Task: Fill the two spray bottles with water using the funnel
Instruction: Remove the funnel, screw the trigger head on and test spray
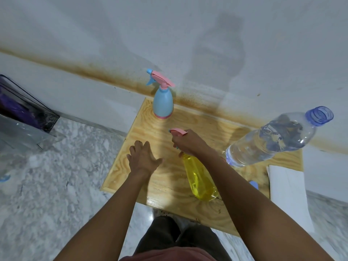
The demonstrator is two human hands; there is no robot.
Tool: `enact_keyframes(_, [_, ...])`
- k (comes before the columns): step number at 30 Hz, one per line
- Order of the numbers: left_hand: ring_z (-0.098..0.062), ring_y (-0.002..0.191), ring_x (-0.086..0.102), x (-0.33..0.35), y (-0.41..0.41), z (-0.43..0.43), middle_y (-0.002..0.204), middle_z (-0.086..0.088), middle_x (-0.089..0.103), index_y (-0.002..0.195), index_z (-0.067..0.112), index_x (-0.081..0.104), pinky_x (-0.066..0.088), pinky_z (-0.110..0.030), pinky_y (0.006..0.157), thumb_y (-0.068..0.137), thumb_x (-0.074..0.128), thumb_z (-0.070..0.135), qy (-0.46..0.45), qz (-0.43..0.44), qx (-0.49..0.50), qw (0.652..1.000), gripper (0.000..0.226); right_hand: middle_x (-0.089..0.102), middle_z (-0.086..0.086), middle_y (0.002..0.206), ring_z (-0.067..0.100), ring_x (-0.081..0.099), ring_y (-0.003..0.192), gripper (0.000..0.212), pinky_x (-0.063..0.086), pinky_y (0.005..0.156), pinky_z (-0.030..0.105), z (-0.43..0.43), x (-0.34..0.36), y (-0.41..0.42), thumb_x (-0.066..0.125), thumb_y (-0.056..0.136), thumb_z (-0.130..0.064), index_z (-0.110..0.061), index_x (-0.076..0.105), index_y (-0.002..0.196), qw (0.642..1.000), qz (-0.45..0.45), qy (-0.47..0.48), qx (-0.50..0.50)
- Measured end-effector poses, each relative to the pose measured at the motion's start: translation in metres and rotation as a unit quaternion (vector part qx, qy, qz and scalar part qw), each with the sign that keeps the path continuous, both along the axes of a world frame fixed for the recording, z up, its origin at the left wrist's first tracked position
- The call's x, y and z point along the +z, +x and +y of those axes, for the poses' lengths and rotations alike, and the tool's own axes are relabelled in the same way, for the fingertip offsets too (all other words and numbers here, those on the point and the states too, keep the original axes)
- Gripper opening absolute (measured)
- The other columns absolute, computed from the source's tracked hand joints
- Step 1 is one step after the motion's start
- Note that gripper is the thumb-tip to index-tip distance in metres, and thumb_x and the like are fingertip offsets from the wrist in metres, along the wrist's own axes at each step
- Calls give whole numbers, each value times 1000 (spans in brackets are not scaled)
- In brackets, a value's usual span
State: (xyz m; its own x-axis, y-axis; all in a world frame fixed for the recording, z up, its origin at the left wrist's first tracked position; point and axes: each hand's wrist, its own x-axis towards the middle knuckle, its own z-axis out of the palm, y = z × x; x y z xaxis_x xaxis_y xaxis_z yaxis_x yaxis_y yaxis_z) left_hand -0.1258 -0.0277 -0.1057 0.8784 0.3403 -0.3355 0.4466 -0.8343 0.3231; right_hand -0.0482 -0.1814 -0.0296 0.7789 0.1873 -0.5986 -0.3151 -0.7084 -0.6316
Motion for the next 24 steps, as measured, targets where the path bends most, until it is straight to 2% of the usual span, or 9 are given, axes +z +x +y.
enact_keyframes(3, [-30,125,33,1,0,2,140,-7,32,132,20,47,35,-43,100,68,74,65,-15,10,-2,1000,82,74,-2,85,16,74,60,56,63,77,46,-2,-1,-5,47,71,-45,-29,67,120,1000,6,8,-9])
enact_keyframes(7, [-27,133,32,2,1,9,142,-7,37,141,26,44,37,-36,101,70,74,61,-102,9,-53,993,84,75,-2,82,18,74,64,47,64,73,48,-8,7,-11,49,73,-45,-35,71,114,998,-7,49,-24])
enact_keyframes(9, [-22,137,36,13,0,12,147,-3,39,146,28,41,37,-30,107,74,80,49,-199,26,-116,973,84,75,-2,89,21,75,72,40,63,72,48,-11,14,-13,52,82,-42,-34,71,117,996,-22,82,-17])
enact_keyframes(10, [-17,137,39,22,-2,10,148,3,39,147,29,40,38,-27,106,75,82,43,-259,44,-139,955,84,74,-1,94,24,75,77,36,63,72,48,-13,19,-13,54,88,-38,-30,70,119,994,-30,100,-14])
enact_keyframes(12, [-7,133,43,40,-6,-1,145,15,41,146,36,38,39,-21,100,71,86,44,-342,63,-158,924,89,73,5,101,28,73,83,33,63,69,46,-16,29,-14,54,94,-25,-21,67,124,990,-46,135,-14])
enact_keyframes(15, [1,122,50,59,-3,-26,132,23,52,136,37,48,43,-21,97,60,89,52,-385,-8,-121,915,88,71,11,105,30,71,85,31,61,62,39,-22,42,-15,55,93,-12,-15,63,123,977,-93,194,-7])
enact_keyframes(18, [5,115,54,68,5,-45,119,19,61,123,34,53,43,-18,95,65,88,49,-378,-87,-129,912,69,72,5,104,28,70,79,27,60,69,45,-29,51,-11,54,84,-16,-18,61,110,968,-153,200,2])
enact_keyframes(21, [5,119,52,77,16,-61,126,18,59,134,31,47,45,-15,96,66,88,48,-403,-126,-119,899,81,72,4,105,25,70,81,26,58,78,49,-35,61,-2,57,84,-15,-19,62,109,957,-192,219,-11])
enact_keyframes(24, [3,115,58,81,33,-75,122,15,64,135,27,50,51,-21,93,69,88,41,-425,-169,-98,884,77,72,5,96,20,67,87,16,54,78,39,-36,73,7,64,88,-21,-17,67,102,942,-265,206,-24])
